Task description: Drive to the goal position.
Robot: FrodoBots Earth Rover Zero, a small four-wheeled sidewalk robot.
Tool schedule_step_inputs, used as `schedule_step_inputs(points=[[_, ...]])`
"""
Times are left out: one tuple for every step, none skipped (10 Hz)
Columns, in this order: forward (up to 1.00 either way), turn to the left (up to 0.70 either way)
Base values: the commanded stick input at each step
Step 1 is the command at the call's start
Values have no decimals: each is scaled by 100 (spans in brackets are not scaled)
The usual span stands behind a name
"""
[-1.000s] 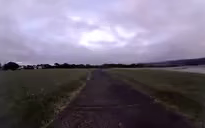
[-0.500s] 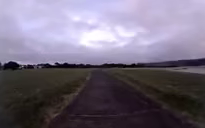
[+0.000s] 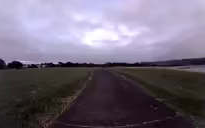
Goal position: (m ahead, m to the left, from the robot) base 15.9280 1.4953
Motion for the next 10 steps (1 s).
schedule_step_inputs(points=[[50,0],[50,0],[50,0],[50,0],[50,0],[50,0],[50,0],[50,0],[50,0],[50,0]])
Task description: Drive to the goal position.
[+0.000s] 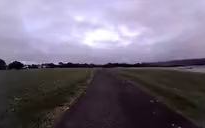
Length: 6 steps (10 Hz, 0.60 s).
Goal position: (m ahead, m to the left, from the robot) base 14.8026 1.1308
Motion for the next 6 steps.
schedule_step_inputs(points=[[50,0],[50,0],[50,0],[50,0],[50,0],[50,0]])
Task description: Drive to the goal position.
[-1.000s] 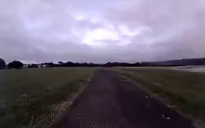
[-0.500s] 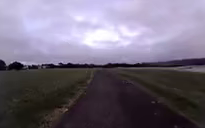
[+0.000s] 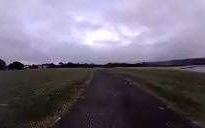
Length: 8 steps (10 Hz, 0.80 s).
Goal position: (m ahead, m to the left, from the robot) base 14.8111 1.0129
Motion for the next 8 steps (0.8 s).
schedule_step_inputs(points=[[50,0],[50,0],[50,0],[50,0],[50,0],[50,0],[50,0],[50,0]])
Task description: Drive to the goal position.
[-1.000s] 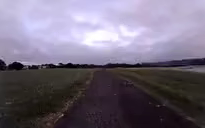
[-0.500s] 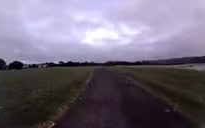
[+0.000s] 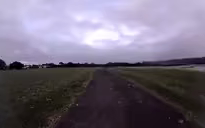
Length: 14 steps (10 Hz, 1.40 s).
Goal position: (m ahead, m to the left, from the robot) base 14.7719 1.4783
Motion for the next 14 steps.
schedule_step_inputs(points=[[50,0],[50,0],[50,0],[50,0],[50,0],[50,0],[50,0],[50,0],[50,0],[50,0],[50,0],[50,0],[50,0],[50,0]])
